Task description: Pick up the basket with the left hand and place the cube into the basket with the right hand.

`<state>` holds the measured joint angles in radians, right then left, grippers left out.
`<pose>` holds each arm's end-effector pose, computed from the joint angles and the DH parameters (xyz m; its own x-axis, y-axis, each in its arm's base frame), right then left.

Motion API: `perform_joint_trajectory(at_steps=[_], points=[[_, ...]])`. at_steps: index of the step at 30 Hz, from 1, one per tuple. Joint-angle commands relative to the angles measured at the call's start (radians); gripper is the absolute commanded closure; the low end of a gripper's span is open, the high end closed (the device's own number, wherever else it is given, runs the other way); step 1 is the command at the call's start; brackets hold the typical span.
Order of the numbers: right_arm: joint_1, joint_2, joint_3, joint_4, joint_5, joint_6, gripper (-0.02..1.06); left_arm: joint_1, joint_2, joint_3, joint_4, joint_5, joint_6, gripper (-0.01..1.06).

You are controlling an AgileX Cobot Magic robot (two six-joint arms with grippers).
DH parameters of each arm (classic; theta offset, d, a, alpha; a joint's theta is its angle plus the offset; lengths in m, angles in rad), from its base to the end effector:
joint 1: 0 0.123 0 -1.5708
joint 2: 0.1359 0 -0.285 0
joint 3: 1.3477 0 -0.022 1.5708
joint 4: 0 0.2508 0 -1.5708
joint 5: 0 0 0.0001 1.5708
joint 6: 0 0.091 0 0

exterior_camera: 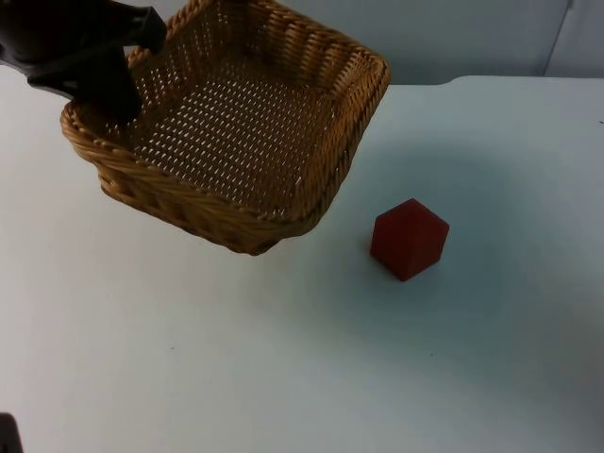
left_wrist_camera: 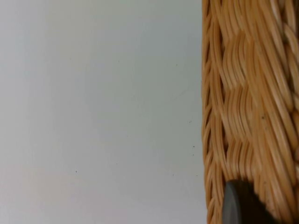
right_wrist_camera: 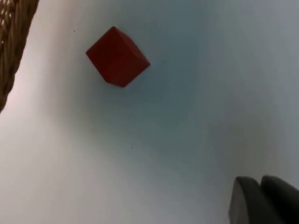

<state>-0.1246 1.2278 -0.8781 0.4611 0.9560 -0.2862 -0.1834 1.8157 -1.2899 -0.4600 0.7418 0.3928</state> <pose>0.2250 0.0052 0.2801 -0.9117 0.1075 -0.3965 -0.0329 0.9430 0.3312 0.3682 -0.0961 0.2226 -0.8740 0.2034 -0.4413 0.3384 0.9066 -0.2522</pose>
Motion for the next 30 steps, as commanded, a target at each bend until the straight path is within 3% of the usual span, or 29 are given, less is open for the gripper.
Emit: perform_joint_trajectory(at_steps=[1, 3, 7, 8, 11, 12, 13, 16, 19, 23, 27, 30], points=[[0.027, 0.057, -0.042, 0.008, 0.000, -0.014, 0.91, 0.001, -0.014, 0.000, -0.030, -0.018, 0.000, 1.05], [0.059, 0.096, -0.068, 0.004, -0.001, -0.014, 0.85, 0.001, -0.014, 0.000, -0.030, -0.018, 0.000, 1.05], [0.228, 0.242, -0.178, -0.031, -0.001, -0.016, 0.54, 0.001, -0.014, 0.000, -0.030, -0.018, 0.000, 1.05], [0.228, 0.242, -0.178, -0.031, -0.001, -0.016, 0.54, 0.001, -0.014, 0.000, -0.030, -0.018, 0.000, 1.05], [0.326, 0.330, -0.255, -0.052, 0.002, -0.027, 0.34, 0.001, -0.014, 0.000, -0.030, -0.018, 0.000, 1.05], [0.326, 0.330, -0.255, -0.052, 0.002, -0.027, 0.34, 0.001, -0.014, 0.000, -0.030, -0.018, 0.000, 1.05], [0.361, 0.374, -0.293, -0.068, 0.002, -0.027, 0.23, 0.001, -0.014, 0.000, -0.030, -0.018, 0.000, 1.05], [0.424, 0.457, -0.366, -0.114, 0.016, -0.015, 0.06, 0.001, -0.014, 0.000, -0.030, -0.018, 0.000, 1.05], [0.452, 0.520, -0.417, -0.139, 0.059, -0.004, 0.00, 0.001, -0.014, 0.000, -0.030, -0.018, 0.000, 1.05], [0.488, 0.600, -0.478, -0.216, 0.125, 0.000, 0.00, 0.001, -0.014, 0.000, -0.030, -0.018, 0.000, 1.05], [0.509, 0.674, -0.528, -0.325, 0.145, 0.052, 0.00, 0.001, -0.014, 0.000, -0.030, -0.018, 0.000, 1.05], [0.511, 0.696, -0.538, -0.353, 0.143, 0.054, 0.00, 0.001, -0.014, 0.000, -0.030, -0.021, 0.000, 1.05]])
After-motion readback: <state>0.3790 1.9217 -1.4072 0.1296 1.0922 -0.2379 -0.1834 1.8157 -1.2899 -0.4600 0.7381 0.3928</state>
